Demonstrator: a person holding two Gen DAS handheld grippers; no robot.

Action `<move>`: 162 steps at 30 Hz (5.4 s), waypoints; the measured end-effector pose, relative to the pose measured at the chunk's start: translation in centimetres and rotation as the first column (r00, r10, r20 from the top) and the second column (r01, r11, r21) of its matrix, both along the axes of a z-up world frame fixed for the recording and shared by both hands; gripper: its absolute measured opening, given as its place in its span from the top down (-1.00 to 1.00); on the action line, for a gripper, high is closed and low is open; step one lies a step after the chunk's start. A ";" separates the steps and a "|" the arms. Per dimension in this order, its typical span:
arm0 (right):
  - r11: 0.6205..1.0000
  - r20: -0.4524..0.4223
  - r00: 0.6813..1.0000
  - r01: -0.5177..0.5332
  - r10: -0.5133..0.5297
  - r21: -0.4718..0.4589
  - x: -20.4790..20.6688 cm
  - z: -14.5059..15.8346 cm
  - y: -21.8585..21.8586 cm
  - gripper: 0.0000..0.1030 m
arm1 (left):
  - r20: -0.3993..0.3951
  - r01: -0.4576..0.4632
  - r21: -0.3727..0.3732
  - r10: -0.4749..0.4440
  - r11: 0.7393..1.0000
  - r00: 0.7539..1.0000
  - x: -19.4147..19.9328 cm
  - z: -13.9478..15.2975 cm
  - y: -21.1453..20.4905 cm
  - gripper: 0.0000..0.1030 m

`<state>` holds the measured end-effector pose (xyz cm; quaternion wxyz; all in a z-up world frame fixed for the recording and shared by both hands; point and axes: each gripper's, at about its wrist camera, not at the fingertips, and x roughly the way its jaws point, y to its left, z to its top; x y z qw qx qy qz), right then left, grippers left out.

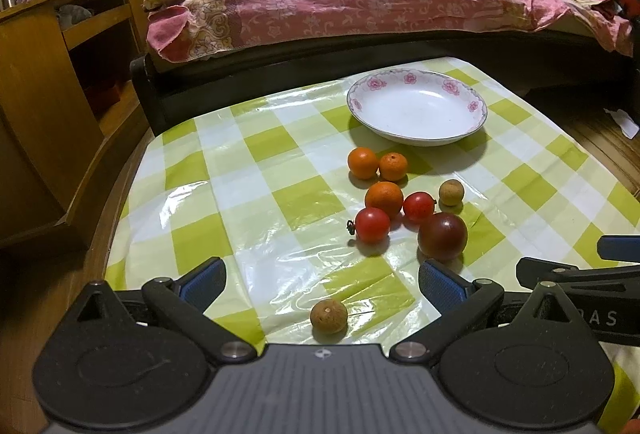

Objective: Organize fruits
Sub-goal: 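Move both grippers toward the cluster of tomatoes beside the plate, then grasp the dark brown tomato with the right gripper while the left grasps a red cherry tomato, then carry both tomatoes over the flowered plate and open both grippers to drop them, then withdraw both open grippers from the plate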

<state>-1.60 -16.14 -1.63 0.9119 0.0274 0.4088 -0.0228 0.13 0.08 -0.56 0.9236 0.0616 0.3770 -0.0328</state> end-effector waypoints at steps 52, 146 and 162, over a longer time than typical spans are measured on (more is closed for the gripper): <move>0.921 -0.158 0.911 -0.358 0.381 0.155 9.4 -2.6 2.1 0.30 | -0.138 0.245 -0.033 -0.247 0.969 0.959 6.9 -2.9 -0.1 -0.24; 0.967 -0.050 0.968 -0.242 0.246 0.074 20.8 -0.3 -2.7 0.23 | -0.110 0.287 -0.053 -0.291 0.957 0.950 19.7 -1.7 -5.1 0.22; 0.970 -0.012 0.973 -0.231 0.232 0.074 20.4 0.1 -3.1 0.09 | -0.094 0.295 -0.064 -0.300 0.953 0.949 19.0 -0.8 -4.8 0.17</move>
